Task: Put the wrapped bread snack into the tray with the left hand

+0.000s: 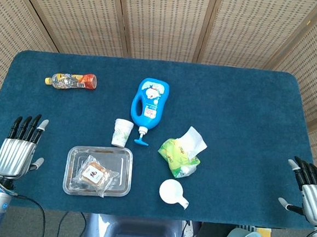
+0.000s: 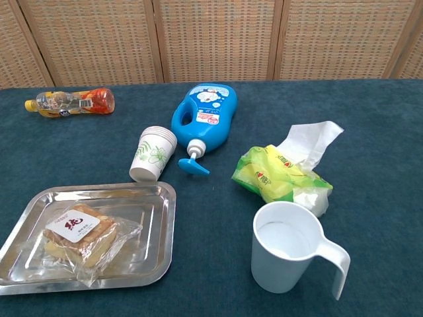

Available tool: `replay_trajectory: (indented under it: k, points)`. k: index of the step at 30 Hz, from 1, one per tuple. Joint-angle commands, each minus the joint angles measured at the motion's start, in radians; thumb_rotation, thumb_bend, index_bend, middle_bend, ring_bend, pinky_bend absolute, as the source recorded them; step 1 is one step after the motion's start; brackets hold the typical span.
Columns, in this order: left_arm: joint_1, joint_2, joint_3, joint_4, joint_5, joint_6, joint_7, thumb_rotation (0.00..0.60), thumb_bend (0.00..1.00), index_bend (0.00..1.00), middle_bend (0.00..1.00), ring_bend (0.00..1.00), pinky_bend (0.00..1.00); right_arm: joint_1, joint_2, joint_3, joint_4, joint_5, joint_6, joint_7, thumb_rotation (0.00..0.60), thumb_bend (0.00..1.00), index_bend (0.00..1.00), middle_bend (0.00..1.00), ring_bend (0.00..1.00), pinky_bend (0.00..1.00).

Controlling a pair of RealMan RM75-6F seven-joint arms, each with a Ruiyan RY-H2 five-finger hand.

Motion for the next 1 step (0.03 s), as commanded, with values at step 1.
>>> replay_trajectory:
  k: [1]
  points:
    - [0.032, 0.017, -0.014, 0.036, 0.02, 0.008, -0.058, 0.6, 0.18, 0.0, 0.0, 0.0, 0.0, 0.012, 0.021, -0.002, -0.044, 0.009, -0.028, -0.042, 0.6, 0.13, 0.0, 0.0, 0.0, 0.0]
